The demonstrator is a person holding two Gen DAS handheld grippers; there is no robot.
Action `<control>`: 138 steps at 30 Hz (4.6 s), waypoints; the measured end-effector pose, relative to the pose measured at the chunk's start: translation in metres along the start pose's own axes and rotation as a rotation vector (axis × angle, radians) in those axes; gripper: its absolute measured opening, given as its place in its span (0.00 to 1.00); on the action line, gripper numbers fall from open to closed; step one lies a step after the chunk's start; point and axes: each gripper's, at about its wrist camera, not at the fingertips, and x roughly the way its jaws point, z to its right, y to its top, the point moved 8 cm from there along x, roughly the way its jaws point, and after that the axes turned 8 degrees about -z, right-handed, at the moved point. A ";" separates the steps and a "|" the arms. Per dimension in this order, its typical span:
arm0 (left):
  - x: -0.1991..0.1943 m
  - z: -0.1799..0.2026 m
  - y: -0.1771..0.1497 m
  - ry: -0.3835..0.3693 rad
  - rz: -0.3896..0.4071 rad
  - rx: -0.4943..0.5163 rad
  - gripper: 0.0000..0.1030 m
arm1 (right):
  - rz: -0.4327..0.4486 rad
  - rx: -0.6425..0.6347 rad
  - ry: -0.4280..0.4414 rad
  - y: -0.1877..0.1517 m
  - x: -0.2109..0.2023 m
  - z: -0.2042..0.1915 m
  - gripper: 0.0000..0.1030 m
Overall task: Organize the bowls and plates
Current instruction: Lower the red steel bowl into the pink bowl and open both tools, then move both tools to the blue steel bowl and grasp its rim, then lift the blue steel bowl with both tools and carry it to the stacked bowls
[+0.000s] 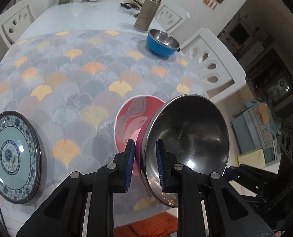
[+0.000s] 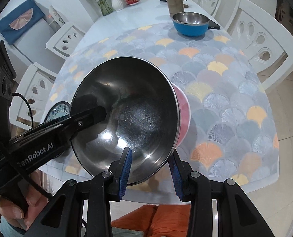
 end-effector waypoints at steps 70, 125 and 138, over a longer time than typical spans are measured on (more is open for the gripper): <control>0.057 0.010 0.280 -0.080 0.022 0.039 0.36 | 0.151 0.233 0.122 0.270 -0.021 0.124 0.63; 0.094 0.026 0.275 -0.123 -0.046 0.125 0.15 | -0.051 0.301 0.221 0.271 0.050 0.122 0.29; 0.011 0.027 0.189 -0.107 0.057 0.106 0.15 | -0.026 0.239 0.224 0.193 -0.005 0.066 0.29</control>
